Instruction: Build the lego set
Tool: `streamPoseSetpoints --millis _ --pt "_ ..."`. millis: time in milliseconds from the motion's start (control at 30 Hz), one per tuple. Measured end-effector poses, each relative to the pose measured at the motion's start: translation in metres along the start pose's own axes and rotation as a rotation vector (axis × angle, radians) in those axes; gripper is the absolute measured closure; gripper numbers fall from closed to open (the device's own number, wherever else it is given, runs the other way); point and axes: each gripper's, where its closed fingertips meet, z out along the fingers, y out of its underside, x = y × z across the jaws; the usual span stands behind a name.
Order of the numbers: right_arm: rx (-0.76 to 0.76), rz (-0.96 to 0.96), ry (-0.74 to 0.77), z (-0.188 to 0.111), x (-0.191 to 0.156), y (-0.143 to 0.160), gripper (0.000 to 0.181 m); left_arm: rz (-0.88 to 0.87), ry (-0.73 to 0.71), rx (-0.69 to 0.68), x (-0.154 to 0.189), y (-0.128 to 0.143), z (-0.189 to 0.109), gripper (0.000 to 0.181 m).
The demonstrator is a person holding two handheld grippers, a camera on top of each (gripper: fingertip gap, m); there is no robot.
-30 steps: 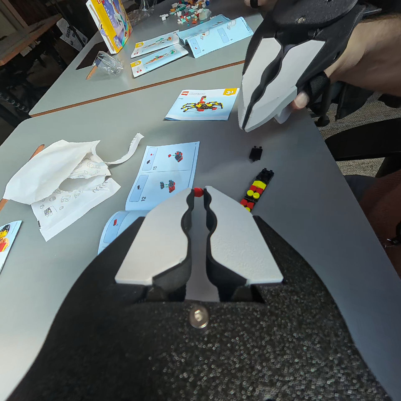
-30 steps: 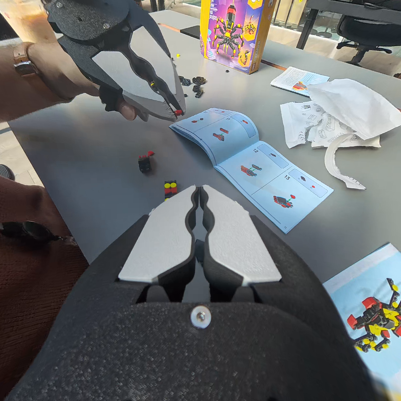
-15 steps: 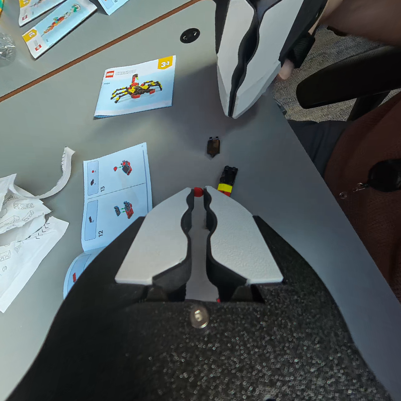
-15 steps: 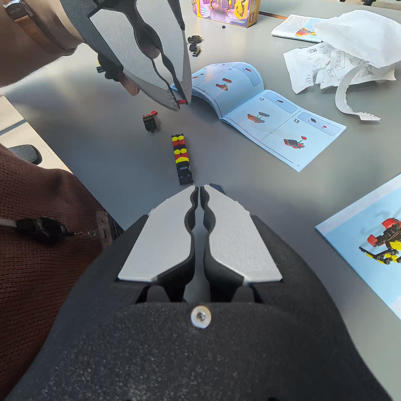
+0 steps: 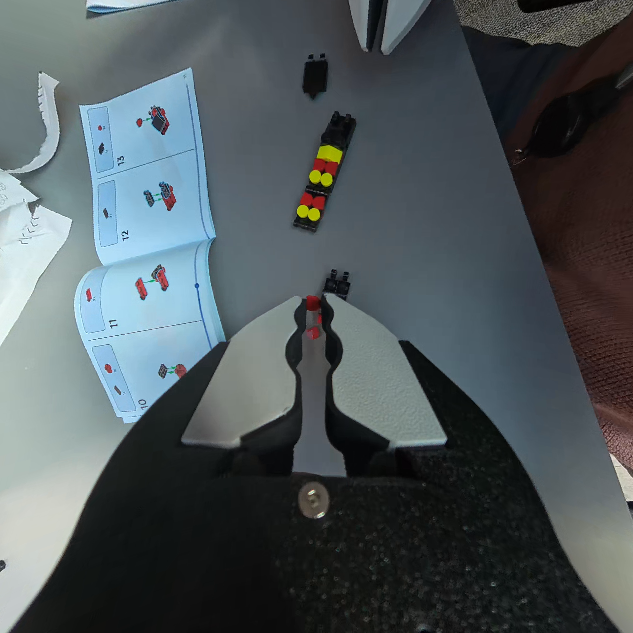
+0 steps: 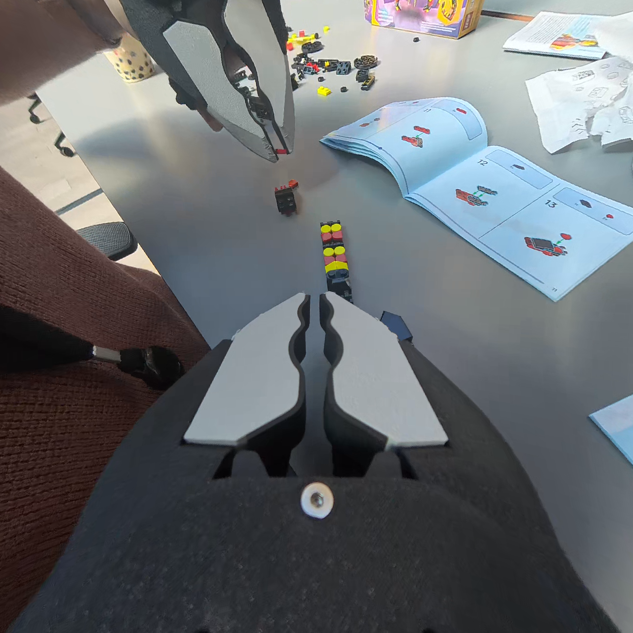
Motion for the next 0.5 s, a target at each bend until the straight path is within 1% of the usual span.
streamPoseSetpoints --millis 133,333,500 --pt "0.070 0.037 -0.072 0.000 -0.011 -0.017 0.176 0.020 0.009 0.011 0.003 -0.005 0.007 0.173" --pt "0.038 0.004 -0.052 0.008 -0.013 -0.018 0.174 0.041 0.032 0.018 0.003 -0.006 0.012 0.173" --pt "0.038 0.023 -0.056 0.014 -0.014 -0.021 0.172 0.052 0.047 0.015 0.005 -0.003 0.014 0.173"
